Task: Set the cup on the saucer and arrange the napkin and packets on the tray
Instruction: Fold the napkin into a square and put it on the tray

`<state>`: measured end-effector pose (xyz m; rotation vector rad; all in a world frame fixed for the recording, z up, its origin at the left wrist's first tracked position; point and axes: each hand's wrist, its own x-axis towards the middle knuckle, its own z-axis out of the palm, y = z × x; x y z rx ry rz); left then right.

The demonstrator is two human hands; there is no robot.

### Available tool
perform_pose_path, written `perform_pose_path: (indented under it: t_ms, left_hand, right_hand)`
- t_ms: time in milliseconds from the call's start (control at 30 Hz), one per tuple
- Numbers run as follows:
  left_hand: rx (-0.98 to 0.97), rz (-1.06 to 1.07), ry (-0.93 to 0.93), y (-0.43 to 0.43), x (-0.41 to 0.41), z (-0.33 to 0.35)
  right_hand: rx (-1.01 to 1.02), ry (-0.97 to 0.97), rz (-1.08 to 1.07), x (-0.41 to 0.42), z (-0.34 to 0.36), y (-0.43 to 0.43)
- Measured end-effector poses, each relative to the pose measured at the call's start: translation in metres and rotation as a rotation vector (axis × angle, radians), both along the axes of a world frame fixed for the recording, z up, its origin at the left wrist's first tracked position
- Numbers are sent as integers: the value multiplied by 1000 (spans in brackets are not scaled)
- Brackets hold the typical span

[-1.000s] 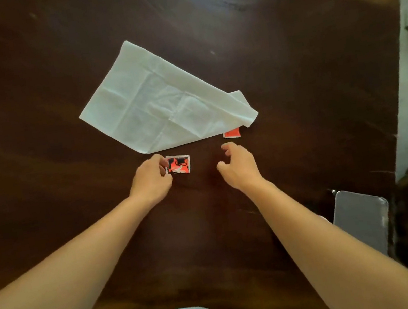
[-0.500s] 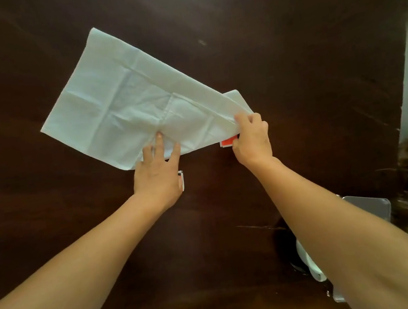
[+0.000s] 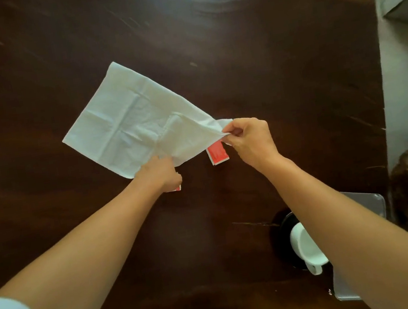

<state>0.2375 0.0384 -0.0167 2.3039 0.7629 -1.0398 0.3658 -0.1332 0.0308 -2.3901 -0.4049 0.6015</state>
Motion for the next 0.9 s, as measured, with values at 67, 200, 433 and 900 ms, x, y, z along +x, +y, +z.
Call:
perform_pose_path:
  t_ms: [67,200,433,900]
  left_hand:
    - [-30,136,-132,-8,-8,18]
    - [-19,27,-702,-50,-24,83]
    - [233,-82,-1024,-69,-46,170]
    - [576,-102,-1416,-74,-117,311]
  right_hand:
    - [58,-35,72,-13,28,-6]
    - [130,-157,231,-41,76,-20]
    - [216,-442,432,-75,149,-46]
    - [343,-709,214,-112,248,-140]
